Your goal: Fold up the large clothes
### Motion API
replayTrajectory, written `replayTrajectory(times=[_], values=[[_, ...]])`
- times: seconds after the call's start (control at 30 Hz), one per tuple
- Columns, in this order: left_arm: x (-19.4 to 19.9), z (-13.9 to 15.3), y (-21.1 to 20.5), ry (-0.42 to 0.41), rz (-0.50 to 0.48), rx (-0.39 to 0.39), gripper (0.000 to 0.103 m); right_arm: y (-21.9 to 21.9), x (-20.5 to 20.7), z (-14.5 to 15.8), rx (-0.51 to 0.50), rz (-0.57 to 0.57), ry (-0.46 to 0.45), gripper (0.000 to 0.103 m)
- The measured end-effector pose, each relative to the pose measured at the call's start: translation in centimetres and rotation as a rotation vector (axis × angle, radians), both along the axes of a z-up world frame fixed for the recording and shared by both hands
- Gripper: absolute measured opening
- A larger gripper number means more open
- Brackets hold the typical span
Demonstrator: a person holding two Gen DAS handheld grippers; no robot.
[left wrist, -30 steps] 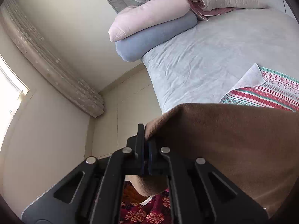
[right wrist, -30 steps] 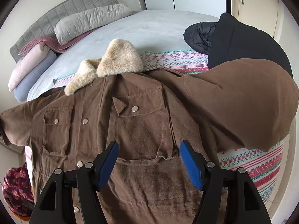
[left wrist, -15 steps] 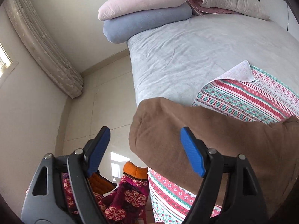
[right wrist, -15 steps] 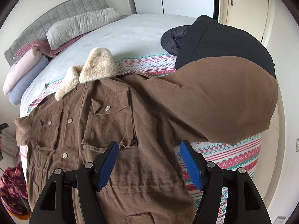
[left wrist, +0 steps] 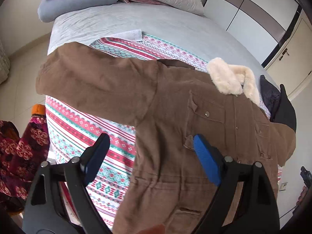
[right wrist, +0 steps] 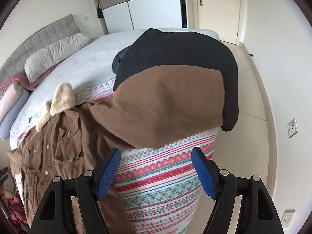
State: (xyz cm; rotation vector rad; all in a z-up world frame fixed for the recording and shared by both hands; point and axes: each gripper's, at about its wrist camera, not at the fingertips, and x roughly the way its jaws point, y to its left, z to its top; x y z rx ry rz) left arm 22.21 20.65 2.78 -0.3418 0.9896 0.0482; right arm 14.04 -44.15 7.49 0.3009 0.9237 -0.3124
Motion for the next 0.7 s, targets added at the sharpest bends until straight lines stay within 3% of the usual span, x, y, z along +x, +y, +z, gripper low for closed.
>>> replayTrajectory(times=[0.13,0.23,0.3,0.5,0.7], values=[[-0.3,-0.8,-5.3,-0.026,-0.032,-0.019,0.088,-5.7,-0.9,-0.3,0.038,-0.090,-0.034,0.079],[0.1,-1.3,-9.5,-0.016,-0.114,0.023,0.088,-9.7,-0.5,-1.3,0.066,-0.135,-0.056,0.080],[0.6,-1.7,-12.0,0.003,-0.173,0.004,0.088,-12.0,0.2,-2.3,0.079,-0.153,-0.069,0.080],[2.2,-3.1,-18.9,0.054,-0.303,-0.067,0.088,-17.3,4.9,-6.0,0.084,-0.152,-0.075,0.081],[4.1,-4.1,-23.4,0.082,-0.305,-0.062,0.088,-21.1,10.1,-9.1,0.120,-0.116,-0.118,0.081]])
